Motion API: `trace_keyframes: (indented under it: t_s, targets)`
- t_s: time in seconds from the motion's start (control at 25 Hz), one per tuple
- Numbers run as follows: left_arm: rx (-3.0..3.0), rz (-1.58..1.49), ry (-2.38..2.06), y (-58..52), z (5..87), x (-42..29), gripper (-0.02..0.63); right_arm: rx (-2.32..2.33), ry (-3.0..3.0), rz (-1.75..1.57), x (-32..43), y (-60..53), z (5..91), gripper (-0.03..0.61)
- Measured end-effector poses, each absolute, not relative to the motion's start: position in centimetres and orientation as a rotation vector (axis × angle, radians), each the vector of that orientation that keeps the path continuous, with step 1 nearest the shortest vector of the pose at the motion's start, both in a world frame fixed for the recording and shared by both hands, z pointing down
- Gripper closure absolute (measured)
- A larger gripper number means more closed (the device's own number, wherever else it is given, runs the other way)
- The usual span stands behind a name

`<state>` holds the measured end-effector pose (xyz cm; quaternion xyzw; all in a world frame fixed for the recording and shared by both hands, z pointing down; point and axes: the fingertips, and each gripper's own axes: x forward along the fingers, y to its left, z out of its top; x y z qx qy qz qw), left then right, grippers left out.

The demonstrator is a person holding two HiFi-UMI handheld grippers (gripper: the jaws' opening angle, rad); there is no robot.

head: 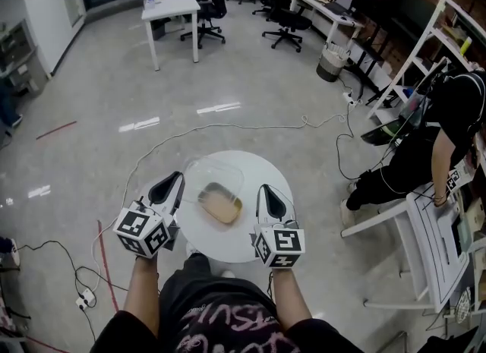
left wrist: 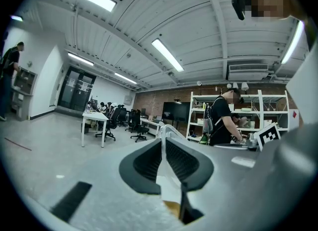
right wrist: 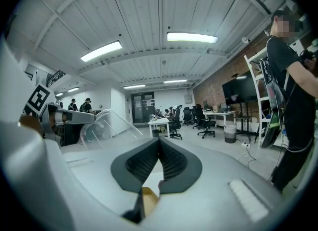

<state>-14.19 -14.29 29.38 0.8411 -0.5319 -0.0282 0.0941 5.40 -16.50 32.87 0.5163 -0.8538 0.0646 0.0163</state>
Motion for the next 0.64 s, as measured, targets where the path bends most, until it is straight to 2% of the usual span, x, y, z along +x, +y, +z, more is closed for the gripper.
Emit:
trace_keyframes:
  t_s: [0.64]
  targets:
    - [2.503,-0.076,-1.581,-14.5,29.41,-13.44,0.584,1.591,-2.667,0.199,6.09,-16.88,33.07,0.581]
